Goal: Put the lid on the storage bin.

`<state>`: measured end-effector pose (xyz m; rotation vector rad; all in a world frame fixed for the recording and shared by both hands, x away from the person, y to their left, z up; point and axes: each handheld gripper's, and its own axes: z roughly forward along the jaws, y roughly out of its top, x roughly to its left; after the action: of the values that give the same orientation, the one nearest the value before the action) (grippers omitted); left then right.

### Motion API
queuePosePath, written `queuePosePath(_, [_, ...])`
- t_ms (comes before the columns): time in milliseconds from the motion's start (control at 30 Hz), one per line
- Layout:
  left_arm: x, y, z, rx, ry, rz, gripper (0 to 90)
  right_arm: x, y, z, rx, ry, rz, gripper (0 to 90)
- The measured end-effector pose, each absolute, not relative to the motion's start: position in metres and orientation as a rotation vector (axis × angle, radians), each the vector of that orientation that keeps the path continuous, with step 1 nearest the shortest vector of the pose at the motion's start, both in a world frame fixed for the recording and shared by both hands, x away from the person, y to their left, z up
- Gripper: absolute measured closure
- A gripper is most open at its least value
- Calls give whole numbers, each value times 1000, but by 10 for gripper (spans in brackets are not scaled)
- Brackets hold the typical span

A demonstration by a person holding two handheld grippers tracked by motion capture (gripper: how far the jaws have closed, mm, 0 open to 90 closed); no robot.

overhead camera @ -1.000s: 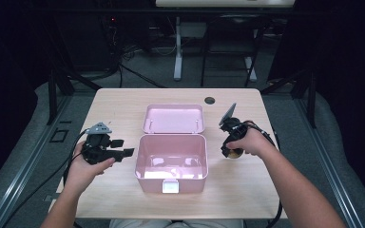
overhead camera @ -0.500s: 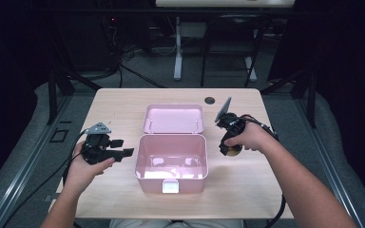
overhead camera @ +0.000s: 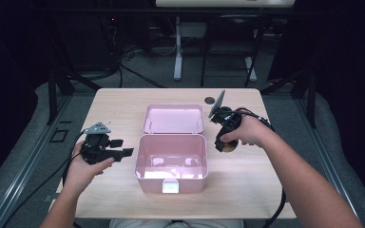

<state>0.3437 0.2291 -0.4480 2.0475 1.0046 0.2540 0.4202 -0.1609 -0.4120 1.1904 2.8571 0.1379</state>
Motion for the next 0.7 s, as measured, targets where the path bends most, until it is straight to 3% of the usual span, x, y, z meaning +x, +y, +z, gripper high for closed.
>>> queuePosePath(700, [344,229,-448,2058,1001,249,399,414,-135,-390,1008,2912,157,196])
